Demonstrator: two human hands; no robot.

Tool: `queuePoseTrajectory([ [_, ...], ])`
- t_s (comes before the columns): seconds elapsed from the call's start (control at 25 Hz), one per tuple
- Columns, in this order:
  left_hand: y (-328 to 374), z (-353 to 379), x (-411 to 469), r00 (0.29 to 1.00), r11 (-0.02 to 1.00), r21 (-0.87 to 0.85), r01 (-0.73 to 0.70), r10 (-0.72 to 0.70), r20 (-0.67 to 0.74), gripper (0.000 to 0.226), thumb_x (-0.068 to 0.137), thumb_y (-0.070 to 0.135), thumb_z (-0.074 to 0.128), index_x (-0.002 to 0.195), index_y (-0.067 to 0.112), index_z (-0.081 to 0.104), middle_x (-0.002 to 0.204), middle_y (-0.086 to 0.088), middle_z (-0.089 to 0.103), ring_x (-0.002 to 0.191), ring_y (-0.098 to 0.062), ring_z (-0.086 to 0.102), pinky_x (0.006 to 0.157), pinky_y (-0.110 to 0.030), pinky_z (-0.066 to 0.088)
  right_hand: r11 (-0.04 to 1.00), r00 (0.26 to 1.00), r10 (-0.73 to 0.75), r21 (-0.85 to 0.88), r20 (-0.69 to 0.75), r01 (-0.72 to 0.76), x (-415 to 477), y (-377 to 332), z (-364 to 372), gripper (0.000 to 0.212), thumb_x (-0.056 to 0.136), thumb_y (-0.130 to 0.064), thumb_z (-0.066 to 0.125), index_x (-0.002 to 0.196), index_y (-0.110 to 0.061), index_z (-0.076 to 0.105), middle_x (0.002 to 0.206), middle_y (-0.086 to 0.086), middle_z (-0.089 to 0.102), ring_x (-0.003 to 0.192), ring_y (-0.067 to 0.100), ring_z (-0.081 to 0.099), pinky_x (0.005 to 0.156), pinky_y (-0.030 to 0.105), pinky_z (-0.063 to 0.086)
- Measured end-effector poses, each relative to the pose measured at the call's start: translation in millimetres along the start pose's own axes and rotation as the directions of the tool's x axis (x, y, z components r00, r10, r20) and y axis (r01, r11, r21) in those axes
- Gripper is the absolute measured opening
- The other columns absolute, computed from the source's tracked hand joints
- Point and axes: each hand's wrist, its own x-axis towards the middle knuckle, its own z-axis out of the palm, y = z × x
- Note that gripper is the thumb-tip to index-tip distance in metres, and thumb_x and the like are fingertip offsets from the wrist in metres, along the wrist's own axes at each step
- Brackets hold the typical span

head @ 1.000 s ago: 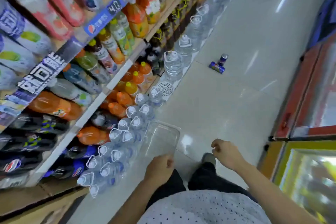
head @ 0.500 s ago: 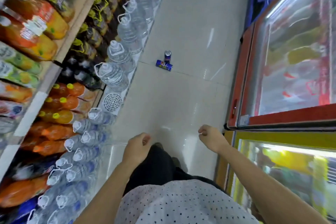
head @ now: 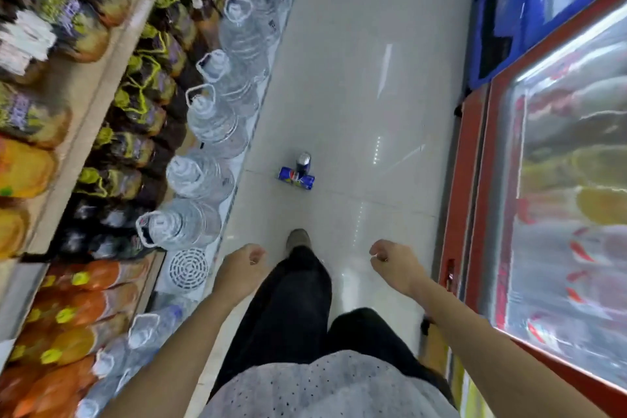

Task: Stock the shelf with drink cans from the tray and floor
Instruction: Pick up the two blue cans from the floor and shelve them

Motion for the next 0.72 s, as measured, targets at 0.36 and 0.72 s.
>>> queuePoseTrajectory([
  [0.36, 59, -10, 280, 0.991, 0.956, 0.294, -0.004, -0.035, 0.128, 0.032, 0.089, 0.011, 0.055, 0.121, 0.012, 0.059, 0.120, -0.012, 0.064, 0.109, -0.030, 0.059, 0.090, -0.032, 0.046, 0.997, 0.995, 0.068, -0.038, 0.077, -0.066, 276, -32, -31, 0.034, 0.085, -0.015, 0.054, 0.119, -0.014, 0.055, 0.100, 0.010, 0.067, 0.093, 0.027, 0.060, 0.082, 0.034, 0.051],
  [0.72, -26, 163, 502, 0.814, 0.582, -0.592, 0.558, -0.523, 0.252, 0.074, 0.081, 0.029, 0.071, 0.140, 0.014, 0.029, 0.128, -0.008, 0.048, 0.110, -0.023, 0.050, 0.086, -0.035, 0.046, 0.958, 0.944, -0.282, 0.004, 0.172, 0.285, 563, -29, 101, 0.073, 0.079, -0.010, 0.072, 0.141, -0.013, 0.033, 0.138, 0.021, 0.044, 0.125, 0.037, 0.042, 0.106, 0.046, 0.035],
])
